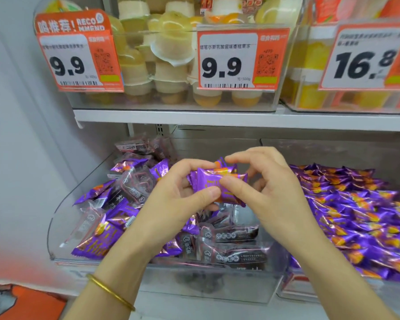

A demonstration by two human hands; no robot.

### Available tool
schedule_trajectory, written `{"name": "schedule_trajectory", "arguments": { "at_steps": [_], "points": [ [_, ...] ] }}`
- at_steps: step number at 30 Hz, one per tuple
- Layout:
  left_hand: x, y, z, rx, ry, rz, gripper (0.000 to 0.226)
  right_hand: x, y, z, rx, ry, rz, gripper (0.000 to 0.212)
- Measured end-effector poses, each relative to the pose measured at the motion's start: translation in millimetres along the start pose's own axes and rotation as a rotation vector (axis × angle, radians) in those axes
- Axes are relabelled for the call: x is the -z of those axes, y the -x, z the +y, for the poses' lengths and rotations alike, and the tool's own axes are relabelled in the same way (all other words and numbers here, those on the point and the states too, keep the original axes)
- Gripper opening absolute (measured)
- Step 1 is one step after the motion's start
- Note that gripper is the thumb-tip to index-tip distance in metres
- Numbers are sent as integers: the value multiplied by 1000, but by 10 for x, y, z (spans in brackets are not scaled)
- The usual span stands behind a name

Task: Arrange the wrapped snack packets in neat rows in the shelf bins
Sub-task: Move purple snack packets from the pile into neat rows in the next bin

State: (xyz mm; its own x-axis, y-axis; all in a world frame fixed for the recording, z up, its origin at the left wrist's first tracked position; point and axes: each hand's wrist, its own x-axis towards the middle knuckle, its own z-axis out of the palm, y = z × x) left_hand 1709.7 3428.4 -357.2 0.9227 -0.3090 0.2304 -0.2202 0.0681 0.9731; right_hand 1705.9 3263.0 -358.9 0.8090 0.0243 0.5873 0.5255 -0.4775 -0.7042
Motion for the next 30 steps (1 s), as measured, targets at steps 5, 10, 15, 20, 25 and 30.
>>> {"name": "schedule_trajectory", "arguments": {
  "at_steps": [5,10,15,20,25,30],
  "points": [
    [-125,-30,23,-116,10,-95,46,357,10,-51,-113,-284,-290,50],
    [-466,-182,-58,-208,-68,-92,63,728,115,97,-153,-339,-231,45],
    [-965,-431,-42,-308,-318,-198,62,1213,256,281,-229,-271,-121,34],
    [-1356,-698,-57,-368,-535,-204,62,1816,331,594,-342,-133,121,31],
    [-1423,-780,-230,-336,-545,-150,46,2489,394,1197,-482,408,90,33],
    [-1414,-790,-243,-312,-605,-199,42,2512,391,1493,-552,453,-38,30]
  ]
}}
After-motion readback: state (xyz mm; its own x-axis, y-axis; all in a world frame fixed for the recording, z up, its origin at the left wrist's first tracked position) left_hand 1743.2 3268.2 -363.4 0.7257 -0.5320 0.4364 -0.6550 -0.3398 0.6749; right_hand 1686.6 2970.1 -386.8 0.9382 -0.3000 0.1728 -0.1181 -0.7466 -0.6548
